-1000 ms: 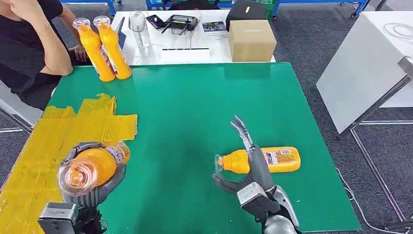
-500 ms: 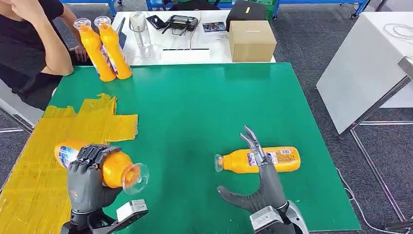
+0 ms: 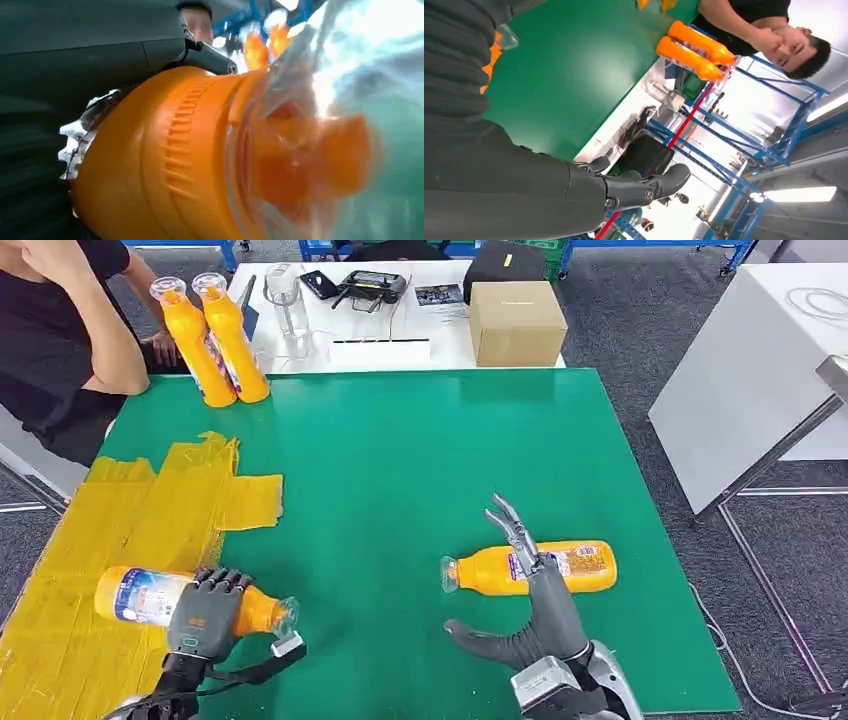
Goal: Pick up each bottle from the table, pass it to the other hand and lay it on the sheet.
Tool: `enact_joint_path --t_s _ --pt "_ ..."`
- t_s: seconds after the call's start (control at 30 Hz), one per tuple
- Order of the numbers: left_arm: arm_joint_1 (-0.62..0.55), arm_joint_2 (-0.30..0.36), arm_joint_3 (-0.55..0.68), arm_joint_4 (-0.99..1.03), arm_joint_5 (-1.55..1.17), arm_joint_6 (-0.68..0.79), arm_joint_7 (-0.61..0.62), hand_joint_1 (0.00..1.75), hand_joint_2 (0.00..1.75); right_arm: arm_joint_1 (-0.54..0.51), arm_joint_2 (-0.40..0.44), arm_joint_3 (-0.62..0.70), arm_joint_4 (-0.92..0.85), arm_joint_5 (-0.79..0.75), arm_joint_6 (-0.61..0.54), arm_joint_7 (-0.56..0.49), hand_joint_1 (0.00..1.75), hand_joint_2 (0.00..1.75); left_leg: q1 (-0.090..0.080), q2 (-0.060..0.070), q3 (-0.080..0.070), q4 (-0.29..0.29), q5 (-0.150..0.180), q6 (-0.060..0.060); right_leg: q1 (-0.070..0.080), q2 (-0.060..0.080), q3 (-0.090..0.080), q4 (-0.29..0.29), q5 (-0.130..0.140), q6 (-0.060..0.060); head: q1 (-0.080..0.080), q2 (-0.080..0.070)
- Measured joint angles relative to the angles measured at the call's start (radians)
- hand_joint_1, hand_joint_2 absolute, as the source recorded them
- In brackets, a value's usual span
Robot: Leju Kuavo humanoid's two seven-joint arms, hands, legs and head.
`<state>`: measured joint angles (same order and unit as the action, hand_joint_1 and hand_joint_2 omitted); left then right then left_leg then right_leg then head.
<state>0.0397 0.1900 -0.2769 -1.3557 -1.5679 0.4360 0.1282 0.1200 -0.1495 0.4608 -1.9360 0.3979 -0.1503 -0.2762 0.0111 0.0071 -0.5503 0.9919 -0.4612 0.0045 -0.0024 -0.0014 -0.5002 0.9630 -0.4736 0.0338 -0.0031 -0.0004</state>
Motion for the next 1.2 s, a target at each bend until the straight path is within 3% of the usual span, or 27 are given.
enact_joint_path --t_s 0.4,0.43,0.47,0.63,0.67,1.03,1.2 --pt "-0.077 0.019 0.065 0.141 0.0 -0.026 -0.006 1.75 1.75 -0.012 0.0 0.0 0.001 0.002 0.003 0.006 0.0 1.75 0.0 -0.001 0.008 -0.001 0.0 0.0 0.0 -0.001 0.008 0.0 0.0 0.0 0.0 0.0" --pt "-0.08 0.019 0.071 0.148 0.0 -0.032 -0.007 1.5 1.75 -0.013 0.0 0.0 0.001 0.002 0.003 0.006 0.0 1.75 0.0 -0.001 0.009 -0.001 0.0 0.0 0.001 -0.001 0.009 0.0 0.0 0.0 0.0 0.0" --pt "-0.083 0.019 0.077 0.156 0.0 -0.036 -0.011 0.0 1.75 -0.013 0.0 0.0 0.001 0.003 0.004 0.006 0.0 1.75 0.0 -0.001 0.009 -0.001 0.0 0.0 0.001 -0.001 0.01 0.0 0.0 0.0 0.0 0.0" --pt "-0.098 0.019 0.108 0.196 0.0 -0.036 -0.031 0.0 1.75 -0.022 0.0 0.001 0.007 0.007 0.005 0.011 0.0 1.75 0.0 -0.001 0.013 -0.001 0.0 0.0 0.001 -0.001 0.013 0.0 0.0 0.0 0.0 0.0" --pt "-0.098 0.019 0.111 0.199 0.001 -0.037 -0.033 0.0 0.0 -0.022 0.0 0.001 0.008 0.008 0.005 0.011 0.0 1.75 0.0 -0.001 0.013 -0.001 0.0 0.0 0.001 -0.001 0.013 0.0 0.0 0.0 0.0 0.0" --pt "-0.101 0.021 0.159 0.21 0.225 -0.127 -0.207 0.0 0.0 -0.04 0.003 0.002 0.031 0.012 0.008 0.014 0.0 1.75 0.0 -0.006 0.015 -0.001 0.001 0.0 0.0 -0.005 0.016 0.0 0.0 0.0 0.0 0.0" --pt "-0.1 0.021 0.164 0.208 0.261 -0.142 -0.232 0.0 0.0 -0.044 0.003 0.002 0.037 0.012 0.008 0.014 0.0 1.75 -0.001 -0.007 0.014 -0.001 0.001 0.0 -0.001 -0.006 0.016 0.0 -0.001 0.0 0.0 0.0"
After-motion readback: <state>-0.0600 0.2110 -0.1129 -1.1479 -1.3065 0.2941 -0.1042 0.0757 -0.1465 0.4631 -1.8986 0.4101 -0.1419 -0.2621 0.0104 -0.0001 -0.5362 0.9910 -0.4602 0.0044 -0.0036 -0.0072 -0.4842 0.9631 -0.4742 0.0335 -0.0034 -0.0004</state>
